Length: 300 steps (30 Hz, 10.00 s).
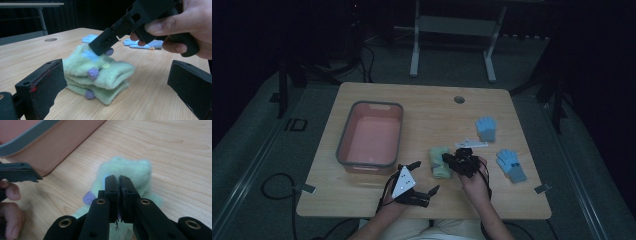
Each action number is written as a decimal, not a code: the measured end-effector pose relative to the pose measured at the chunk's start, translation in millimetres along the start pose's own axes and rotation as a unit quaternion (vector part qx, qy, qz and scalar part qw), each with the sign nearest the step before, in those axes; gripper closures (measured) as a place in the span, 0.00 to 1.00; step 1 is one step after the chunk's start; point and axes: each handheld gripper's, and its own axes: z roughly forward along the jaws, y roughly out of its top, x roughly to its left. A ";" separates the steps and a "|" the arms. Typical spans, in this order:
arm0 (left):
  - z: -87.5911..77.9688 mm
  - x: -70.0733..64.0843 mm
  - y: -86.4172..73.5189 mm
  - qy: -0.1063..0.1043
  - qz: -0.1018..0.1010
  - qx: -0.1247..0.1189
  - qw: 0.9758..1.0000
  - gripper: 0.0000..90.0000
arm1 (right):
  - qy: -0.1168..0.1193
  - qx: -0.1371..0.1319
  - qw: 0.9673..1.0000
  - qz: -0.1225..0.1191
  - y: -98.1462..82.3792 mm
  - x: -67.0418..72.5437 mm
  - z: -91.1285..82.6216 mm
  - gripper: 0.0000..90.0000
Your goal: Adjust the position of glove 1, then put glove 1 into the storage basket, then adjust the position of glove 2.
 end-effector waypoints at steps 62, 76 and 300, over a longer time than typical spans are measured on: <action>81.3 16.5 25.5 -0.119 0.221 0.254 0.934 0.55 | 0.129 0.074 0.988 -0.046 17.2 -71.4 62.8 0.41; 87.7 14.3 24.9 -0.091 0.262 0.269 0.922 0.80 | 0.169 0.105 0.980 -0.014 17.9 -70.6 70.7 0.70; 18.5 -6.5 8.7 -0.073 0.063 0.226 0.969 0.02 | -0.123 -0.047 0.991 -0.024 73.9 -79.2 -31.6 0.98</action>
